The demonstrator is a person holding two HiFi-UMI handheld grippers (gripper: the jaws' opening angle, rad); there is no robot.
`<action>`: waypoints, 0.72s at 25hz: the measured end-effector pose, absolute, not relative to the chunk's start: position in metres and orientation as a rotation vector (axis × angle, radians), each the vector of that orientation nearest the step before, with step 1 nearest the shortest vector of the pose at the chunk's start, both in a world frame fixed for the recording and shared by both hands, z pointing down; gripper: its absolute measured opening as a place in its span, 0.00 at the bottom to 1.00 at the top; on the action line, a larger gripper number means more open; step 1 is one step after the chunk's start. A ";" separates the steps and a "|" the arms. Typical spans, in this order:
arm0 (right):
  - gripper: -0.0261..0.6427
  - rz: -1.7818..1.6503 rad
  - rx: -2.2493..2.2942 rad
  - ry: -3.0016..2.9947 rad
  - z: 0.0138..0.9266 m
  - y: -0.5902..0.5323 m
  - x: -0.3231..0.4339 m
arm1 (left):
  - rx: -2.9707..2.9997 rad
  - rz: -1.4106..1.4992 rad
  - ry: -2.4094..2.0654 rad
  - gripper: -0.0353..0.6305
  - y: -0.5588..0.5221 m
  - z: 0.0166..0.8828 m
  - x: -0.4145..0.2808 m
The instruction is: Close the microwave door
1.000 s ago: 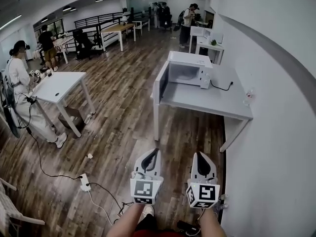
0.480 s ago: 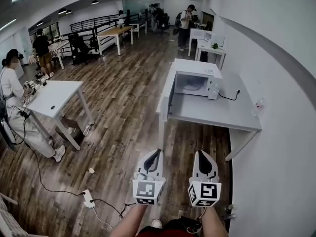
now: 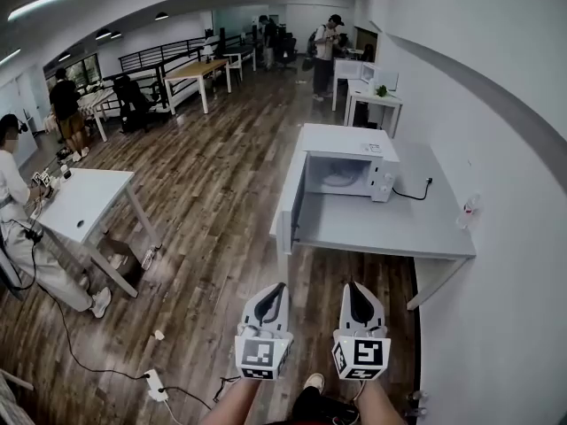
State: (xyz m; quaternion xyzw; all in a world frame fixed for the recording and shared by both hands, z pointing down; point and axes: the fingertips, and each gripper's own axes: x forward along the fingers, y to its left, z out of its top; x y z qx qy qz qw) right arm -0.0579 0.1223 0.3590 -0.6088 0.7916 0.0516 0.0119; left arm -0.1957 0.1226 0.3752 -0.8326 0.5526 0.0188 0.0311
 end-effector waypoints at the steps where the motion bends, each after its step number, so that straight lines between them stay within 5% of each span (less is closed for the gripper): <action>1: 0.08 0.153 -1.895 2.468 0.358 0.109 -0.054 | -2.565 0.056 1.707 0.09 0.109 0.374 -0.192; 18: 0.08 0.063 -1.855 2.506 0.370 -0.074 -0.008 | -2.507 0.030 1.790 0.09 -0.075 0.373 -0.167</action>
